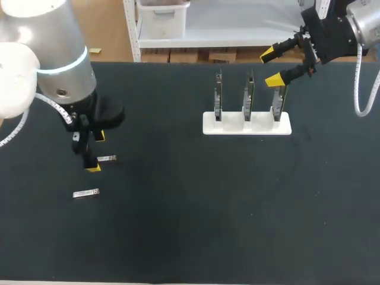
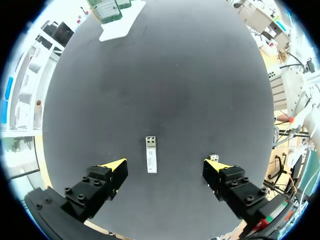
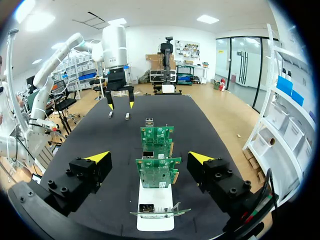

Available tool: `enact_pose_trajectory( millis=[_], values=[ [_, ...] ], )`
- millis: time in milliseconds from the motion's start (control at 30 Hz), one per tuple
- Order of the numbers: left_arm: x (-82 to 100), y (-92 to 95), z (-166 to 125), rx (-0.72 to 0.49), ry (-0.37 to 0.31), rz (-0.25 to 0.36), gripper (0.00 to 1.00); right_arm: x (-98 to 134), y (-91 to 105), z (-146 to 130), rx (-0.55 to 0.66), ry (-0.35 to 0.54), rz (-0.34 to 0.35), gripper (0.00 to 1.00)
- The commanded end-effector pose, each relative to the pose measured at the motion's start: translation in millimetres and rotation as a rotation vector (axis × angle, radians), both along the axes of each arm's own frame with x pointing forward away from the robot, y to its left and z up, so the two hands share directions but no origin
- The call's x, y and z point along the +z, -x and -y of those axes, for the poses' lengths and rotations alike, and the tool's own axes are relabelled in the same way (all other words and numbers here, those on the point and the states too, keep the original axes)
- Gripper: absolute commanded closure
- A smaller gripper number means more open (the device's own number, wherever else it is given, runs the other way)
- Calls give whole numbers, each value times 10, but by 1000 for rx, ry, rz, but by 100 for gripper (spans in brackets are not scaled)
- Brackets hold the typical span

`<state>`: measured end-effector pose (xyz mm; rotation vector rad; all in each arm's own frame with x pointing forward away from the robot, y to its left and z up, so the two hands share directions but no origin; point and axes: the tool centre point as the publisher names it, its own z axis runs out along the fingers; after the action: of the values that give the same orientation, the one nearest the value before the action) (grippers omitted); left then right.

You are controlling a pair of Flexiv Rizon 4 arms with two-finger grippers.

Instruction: Pick up the optical module with the left hand, and insert it into the network port with the right hand.

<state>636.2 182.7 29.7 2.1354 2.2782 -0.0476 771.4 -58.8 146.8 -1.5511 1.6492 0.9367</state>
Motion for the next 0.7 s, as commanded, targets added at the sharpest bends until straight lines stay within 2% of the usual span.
enact_pose_trajectory(
  millis=[33,300,700],
  values=[
    [-51,-16,-33,13,-9,0,0,0,13,2,-2,-1,2,0],
    [-172,11,-158,61,-19,-10,0,0,13,2,-2,-1,2,0],
    [-347,18,-186,93,-16,-31,0,0,13,2,-2,-1,2,0]
  ],
)
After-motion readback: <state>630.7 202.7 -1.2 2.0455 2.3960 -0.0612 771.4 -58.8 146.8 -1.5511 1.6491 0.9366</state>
